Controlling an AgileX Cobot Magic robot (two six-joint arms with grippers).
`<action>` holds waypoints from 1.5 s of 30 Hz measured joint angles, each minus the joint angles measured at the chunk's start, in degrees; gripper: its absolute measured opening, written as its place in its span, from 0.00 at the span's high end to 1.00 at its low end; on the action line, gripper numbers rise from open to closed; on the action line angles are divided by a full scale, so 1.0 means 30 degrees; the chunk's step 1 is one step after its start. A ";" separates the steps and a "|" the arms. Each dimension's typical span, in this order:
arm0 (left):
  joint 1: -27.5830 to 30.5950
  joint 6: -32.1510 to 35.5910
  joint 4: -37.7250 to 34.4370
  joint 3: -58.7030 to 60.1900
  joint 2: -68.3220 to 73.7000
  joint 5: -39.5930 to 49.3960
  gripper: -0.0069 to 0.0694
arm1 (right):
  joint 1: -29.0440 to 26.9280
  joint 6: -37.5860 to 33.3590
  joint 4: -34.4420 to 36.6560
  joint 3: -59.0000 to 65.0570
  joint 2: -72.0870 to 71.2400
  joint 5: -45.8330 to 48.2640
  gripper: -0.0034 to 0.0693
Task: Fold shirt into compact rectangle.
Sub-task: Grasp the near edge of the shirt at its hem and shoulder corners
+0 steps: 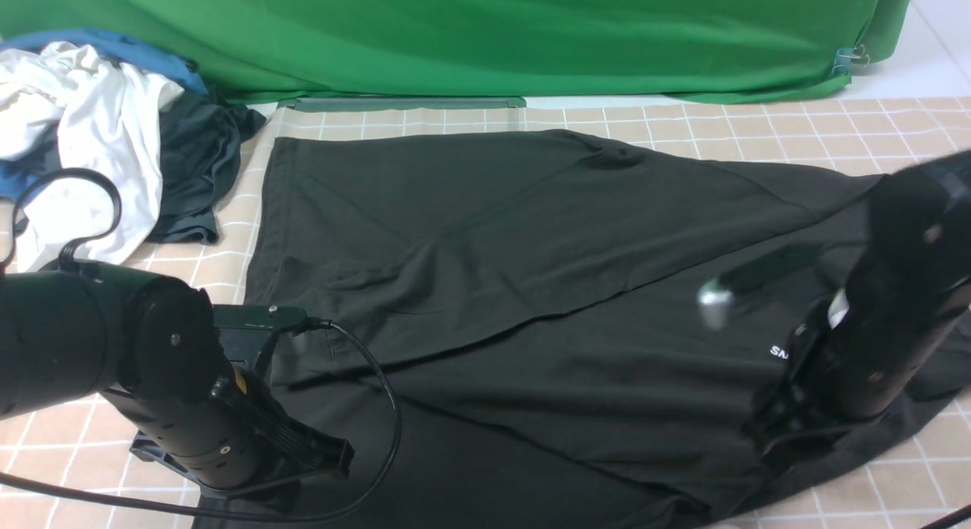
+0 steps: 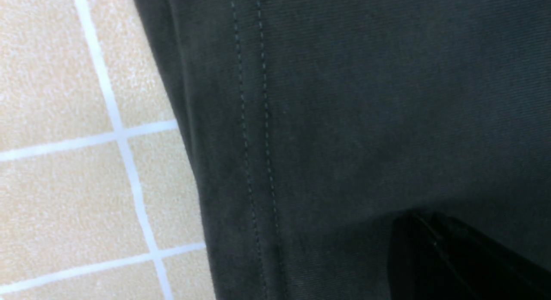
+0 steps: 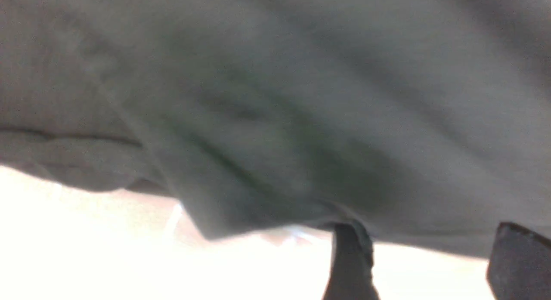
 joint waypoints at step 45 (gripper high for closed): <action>0.0231 -0.2936 0.2903 -0.2026 -0.3749 0.3302 0.89 | 0.0694 0.0516 0.0156 0.1346 -0.1579 0.1905 0.50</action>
